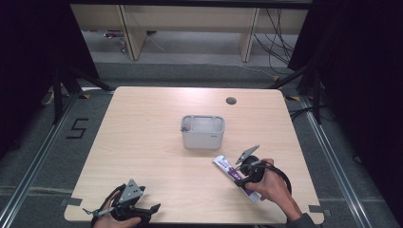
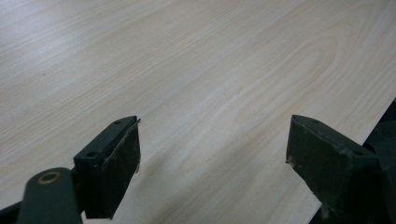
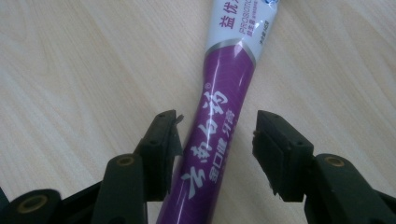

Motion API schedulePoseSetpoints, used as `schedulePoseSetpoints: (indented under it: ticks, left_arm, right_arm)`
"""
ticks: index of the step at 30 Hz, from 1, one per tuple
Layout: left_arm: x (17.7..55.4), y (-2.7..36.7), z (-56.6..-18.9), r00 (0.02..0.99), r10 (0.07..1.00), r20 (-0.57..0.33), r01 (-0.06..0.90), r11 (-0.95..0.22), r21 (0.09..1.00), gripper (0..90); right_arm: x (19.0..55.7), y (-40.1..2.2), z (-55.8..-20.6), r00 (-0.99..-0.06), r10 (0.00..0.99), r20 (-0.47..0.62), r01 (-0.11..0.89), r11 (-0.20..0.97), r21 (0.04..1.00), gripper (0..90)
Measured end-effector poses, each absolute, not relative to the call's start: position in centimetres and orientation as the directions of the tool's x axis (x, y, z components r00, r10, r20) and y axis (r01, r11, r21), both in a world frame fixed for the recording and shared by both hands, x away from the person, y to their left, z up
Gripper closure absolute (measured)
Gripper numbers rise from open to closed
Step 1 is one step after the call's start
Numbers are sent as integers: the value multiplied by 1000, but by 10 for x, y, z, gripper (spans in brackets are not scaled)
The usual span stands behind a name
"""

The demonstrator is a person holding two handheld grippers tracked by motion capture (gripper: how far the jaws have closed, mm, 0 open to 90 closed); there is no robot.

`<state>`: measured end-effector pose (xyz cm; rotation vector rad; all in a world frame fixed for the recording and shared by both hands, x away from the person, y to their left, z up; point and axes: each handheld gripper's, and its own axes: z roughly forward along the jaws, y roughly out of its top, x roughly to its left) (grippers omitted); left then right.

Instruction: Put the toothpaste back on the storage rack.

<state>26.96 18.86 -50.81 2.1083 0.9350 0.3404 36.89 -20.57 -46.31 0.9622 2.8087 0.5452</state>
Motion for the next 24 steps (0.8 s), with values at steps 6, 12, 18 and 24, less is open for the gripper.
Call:
schedulePoseSetpoints:
  ticks: [6,12,18,24]
  left_arm:
    - [269,188,-507,689,722,-63,509,-421,751,171]
    - [270,188,-508,689,722,-70,509,-413,755,171]
    - [269,188,-508,689,721,-70,509,-413,755,170]
    - [269,188,-508,687,724,-67,512,-415,752,170]
  right_arm:
    - [372,-203,-466,-795,606,2,569,745,347,500]
    - [376,-199,-470,-776,630,29,606,732,312,529]
    - [381,-194,-473,-793,608,24,588,756,288,571]
    - [386,-188,-475,-798,602,29,589,768,251,600]
